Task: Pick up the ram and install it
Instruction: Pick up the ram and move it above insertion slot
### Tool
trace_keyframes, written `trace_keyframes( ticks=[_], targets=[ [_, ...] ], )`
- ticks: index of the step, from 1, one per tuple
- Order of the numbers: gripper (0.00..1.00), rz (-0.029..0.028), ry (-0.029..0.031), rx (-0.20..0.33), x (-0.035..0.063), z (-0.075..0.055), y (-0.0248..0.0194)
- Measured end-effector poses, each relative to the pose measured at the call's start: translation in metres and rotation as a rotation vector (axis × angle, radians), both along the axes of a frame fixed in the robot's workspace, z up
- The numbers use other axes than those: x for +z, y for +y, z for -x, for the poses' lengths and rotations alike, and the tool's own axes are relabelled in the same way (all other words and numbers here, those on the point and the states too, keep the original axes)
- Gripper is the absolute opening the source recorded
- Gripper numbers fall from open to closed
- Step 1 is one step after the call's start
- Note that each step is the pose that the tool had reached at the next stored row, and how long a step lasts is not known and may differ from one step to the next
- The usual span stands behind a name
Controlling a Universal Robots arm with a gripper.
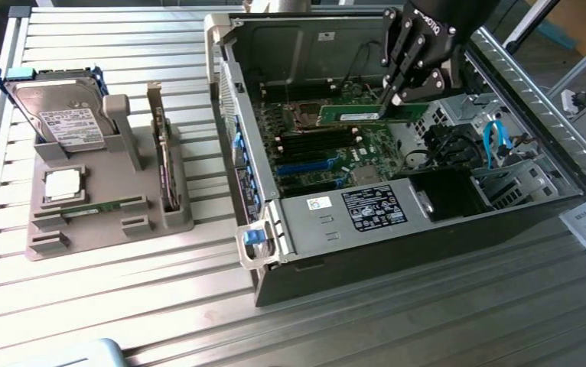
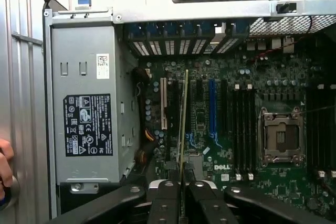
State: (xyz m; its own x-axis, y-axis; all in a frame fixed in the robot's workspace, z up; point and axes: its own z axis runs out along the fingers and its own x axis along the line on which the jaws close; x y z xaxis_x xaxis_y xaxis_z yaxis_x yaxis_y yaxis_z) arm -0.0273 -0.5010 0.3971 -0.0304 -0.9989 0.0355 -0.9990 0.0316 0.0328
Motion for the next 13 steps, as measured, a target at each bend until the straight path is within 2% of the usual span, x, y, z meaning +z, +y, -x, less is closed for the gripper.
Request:
trace_keyframes(
  ticks=[7,10,13],
  targets=[
    [0.14,-0.0001,-0.0001,-0.004,-0.0040,-0.022,-0.0001],
    [0.14,-0.0003,-0.0001,-0.004,-0.0059,-0.048,0.0013],
    [0.14,-0.0003,-0.0001,-0.004,-0.0069,-0.061,0.0053]
  ],
)
